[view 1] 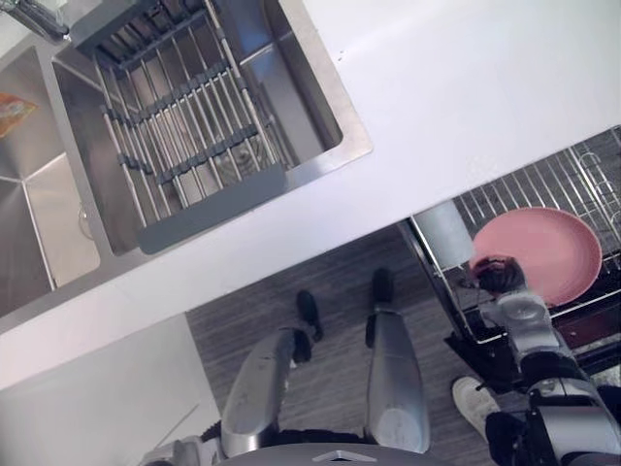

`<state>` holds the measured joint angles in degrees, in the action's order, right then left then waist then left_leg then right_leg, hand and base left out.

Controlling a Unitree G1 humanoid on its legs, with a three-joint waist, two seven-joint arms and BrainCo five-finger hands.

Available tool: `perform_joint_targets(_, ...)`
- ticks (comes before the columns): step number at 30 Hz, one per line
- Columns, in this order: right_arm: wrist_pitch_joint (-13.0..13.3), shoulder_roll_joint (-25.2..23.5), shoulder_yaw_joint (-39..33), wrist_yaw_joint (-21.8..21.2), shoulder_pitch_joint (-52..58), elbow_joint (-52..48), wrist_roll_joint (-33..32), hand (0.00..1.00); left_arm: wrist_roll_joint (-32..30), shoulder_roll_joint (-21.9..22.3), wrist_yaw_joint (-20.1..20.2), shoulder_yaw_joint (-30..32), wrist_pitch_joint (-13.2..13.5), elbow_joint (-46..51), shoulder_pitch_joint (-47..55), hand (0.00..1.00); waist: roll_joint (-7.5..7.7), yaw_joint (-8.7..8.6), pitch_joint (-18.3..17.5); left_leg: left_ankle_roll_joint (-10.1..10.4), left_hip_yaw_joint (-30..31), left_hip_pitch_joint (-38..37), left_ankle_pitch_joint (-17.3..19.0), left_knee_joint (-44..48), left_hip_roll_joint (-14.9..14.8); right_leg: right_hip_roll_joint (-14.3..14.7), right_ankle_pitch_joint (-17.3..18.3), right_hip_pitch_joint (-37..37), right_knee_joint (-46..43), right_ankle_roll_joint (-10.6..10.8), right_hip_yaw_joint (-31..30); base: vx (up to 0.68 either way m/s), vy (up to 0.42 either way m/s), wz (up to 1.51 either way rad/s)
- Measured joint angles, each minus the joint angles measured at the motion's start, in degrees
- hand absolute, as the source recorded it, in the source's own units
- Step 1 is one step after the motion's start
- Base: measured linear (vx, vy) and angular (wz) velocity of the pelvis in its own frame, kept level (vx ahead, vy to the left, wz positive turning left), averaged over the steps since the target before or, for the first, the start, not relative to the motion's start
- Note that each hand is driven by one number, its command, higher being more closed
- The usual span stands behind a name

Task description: Walk over to the sink, pick up the cup, carry it to the dishwasher, place the cup inside the dishwasher, then close the dishwasher door

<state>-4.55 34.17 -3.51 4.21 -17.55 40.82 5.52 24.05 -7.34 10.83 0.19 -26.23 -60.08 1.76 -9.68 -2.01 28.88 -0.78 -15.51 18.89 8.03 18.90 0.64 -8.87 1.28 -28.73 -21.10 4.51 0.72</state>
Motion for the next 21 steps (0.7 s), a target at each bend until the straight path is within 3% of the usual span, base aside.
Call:
perform_joint_targets(2,1.6,-1.1,-0.3,-0.2,1.7,-2.9,-3.4,0.00,-1.0,0.0,-0.9,0.9,-0.1,-0.2,0.1,0.00,0.85,-0.67,0.0,0.3,0.0,-0.9,0.4,0.2,-0.4,0.4,-0.1,1.1,0.6,-0.1,0.0,0.03,-0.026,-0.13)
perform_joint_targets(5,5.5,-7.0,-7.1,0.2,5.4,-14.8,-14.1,0.00,-3.6,-0.1,-2.5,4.2,-0.1,-0.2,0.8,0.00,3.33,-1.77,0.3,0.0,-0.9,-3.3,2.1,2.1,-2.6,2.9,-1.5,4.8,3.5,-0.4,-0.8,0.05,-0.020,-0.42)
perform_joint_targets(6,7.0,-9.1,-10.2,0.4,7.2,-21.1,-16.7,0.00,-4.3,-0.5,-3.2,5.8,-0.1,-0.2,1.5,0.00,5.15,-2.17,0.2,0.1,-2.0,-4.7,3.0,2.5,-3.4,3.9,-1.9,6.1,4.4,-0.6,-1.7,0.05,0.005,-0.54)
perform_joint_targets(11,10.5,-9.8,-26.8,4.7,10.1,-39.9,-18.6,0.00,-6.4,-2.9,-4.6,9.4,-3.3,-0.1,4.3,0.00,10.68,-4.87,-2.2,0.3,-5.3,-8.9,5.5,3.1,-5.3,6.3,-3.5,10.0,7.7,-0.5,-4.7,0.07,0.034,-0.43)
perform_joint_targets(15,9.3,-4.1,-32.6,5.9,10.1,-39.1,-20.7,0.00,-6.5,-3.9,-5.6,11.5,-5.8,0.3,4.7,0.00,12.30,-6.24,-4.0,0.0,-5.5,-10.5,6.1,3.0,-5.3,6.9,-4.8,11.7,9.9,-0.2,-6.4,0.09,0.044,-0.30)
perform_joint_targets(21,6.0,5.9,-41.6,4.0,10.0,-21.0,-30.1,0.00,-7.8,-4.5,-5.4,13.9,-9.2,0.4,5.6,0.00,13.32,-8.81,-5.8,-0.2,-6.5,-11.9,7.7,2.9,-5.1,7.3,-5.7,13.1,11.9,0.6,-8.6,0.04,0.054,-0.20)
